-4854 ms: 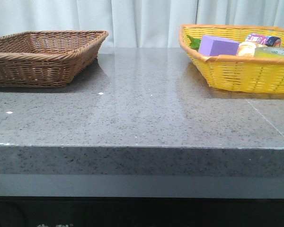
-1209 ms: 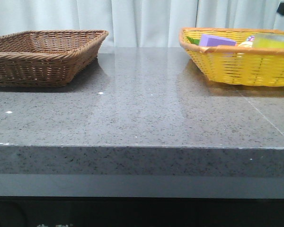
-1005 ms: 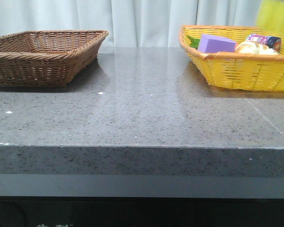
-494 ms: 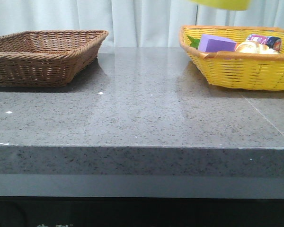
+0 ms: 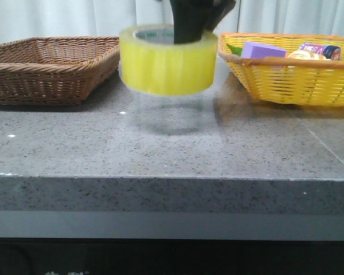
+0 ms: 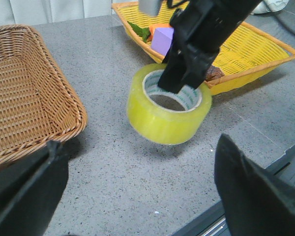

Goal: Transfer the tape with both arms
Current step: 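Lift the tape roll with the right gripper and set it on the table between baskets, then withdraw the right gripper and move the left gripper toward the tape roll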

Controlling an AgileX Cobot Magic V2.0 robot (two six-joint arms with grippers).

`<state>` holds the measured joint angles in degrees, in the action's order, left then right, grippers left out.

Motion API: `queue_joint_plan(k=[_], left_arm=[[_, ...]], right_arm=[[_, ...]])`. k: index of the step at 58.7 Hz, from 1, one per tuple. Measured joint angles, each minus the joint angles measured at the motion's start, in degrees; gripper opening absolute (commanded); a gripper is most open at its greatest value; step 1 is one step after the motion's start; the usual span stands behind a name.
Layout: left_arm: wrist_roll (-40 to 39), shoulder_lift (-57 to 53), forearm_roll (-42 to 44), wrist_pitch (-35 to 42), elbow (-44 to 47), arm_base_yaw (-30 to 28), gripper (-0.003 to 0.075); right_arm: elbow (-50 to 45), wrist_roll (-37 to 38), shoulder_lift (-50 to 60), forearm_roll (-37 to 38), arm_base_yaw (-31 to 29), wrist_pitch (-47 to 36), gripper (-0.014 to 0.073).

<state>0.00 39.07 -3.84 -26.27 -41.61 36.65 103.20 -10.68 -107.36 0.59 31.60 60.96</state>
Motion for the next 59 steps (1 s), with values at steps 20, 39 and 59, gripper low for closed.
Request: queue_joint_plan(k=[20,39,59], left_arm=[[0.0,0.0,0.0,0.0,0.0,0.0,0.0599],[0.0,0.0,0.0,0.0,0.0,0.0,0.0599],[0.0,0.0,0.0,0.0,0.0,0.0,0.0599]], right_arm=[[0.0,-0.2,-5.9,2.7,0.0,-4.2,0.0252],[3.9,2.6,-4.4,0.5,-0.1,-5.5,0.0412],[-7.2,3.1,15.9,-11.1,-5.5,-10.2,0.0412]])
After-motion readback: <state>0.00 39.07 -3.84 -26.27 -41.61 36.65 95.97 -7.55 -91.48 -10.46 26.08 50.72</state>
